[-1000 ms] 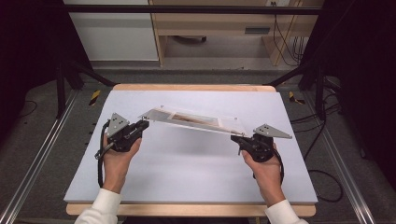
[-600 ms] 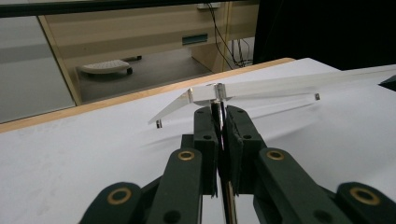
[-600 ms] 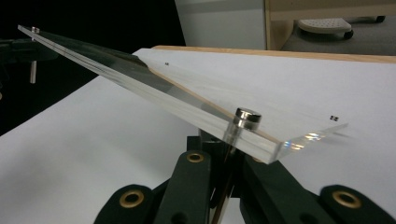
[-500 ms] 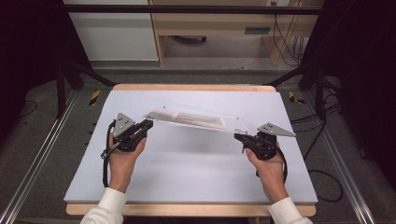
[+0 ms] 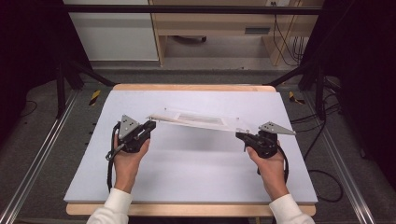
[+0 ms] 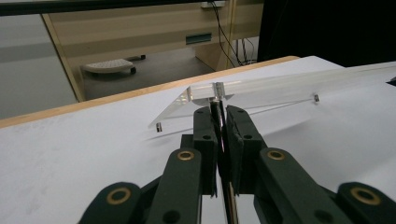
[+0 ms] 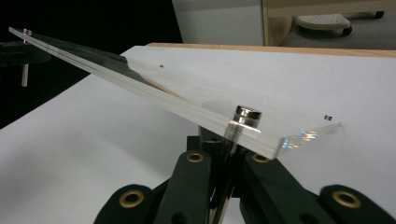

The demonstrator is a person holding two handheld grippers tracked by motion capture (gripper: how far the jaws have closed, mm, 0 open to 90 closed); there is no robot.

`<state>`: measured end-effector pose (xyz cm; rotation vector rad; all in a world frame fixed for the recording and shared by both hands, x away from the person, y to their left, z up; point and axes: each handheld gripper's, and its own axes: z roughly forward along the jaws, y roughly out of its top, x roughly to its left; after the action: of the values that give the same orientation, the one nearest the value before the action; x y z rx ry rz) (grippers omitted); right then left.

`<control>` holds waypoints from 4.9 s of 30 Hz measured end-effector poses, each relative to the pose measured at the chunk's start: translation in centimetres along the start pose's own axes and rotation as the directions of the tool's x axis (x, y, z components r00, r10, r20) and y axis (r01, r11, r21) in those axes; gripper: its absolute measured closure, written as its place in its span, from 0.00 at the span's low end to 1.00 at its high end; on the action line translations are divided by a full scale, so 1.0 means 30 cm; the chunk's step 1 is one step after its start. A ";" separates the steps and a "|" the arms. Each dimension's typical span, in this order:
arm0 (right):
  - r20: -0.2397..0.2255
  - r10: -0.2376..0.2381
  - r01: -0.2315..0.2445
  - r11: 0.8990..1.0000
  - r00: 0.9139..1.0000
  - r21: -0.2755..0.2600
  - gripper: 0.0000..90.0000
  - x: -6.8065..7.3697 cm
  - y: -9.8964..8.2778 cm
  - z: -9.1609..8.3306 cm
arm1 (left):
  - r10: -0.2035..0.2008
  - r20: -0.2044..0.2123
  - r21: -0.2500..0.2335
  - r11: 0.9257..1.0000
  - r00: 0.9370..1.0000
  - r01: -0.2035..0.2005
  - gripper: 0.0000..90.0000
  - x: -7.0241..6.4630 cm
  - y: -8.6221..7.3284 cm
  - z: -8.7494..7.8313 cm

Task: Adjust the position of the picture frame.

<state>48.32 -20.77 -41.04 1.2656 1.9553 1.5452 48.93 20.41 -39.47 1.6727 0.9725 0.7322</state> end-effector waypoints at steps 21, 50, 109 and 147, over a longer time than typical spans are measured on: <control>0.015 -0.015 0.015 1.000 1.000 -0.005 1.00 0.008 -0.005 0.000 | -0.028 -0.001 0.013 1.000 1.000 0.028 0.91 -0.010 -0.044 -0.008; 0.039 -0.058 0.055 0.996 0.998 0.076 1.00 0.028 -0.063 -0.014 | -0.005 -0.013 0.056 0.998 1.000 0.006 0.91 -0.049 -0.140 -0.049; 0.003 -0.093 0.087 0.942 0.996 0.323 0.74 0.055 -0.242 -0.047 | 0.027 -0.011 0.226 0.974 1.000 -0.023 0.87 -0.138 -0.329 -0.140; 0.065 -0.107 0.092 0.976 0.992 0.197 0.16 0.053 -0.227 -0.228 | 0.000 0.112 0.308 0.951 0.994 -0.035 0.15 -0.071 -0.285 -0.252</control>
<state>39.60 -23.65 -44.43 1.2595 2.1274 1.2659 39.43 23.36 -45.44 1.9750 1.0339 0.5090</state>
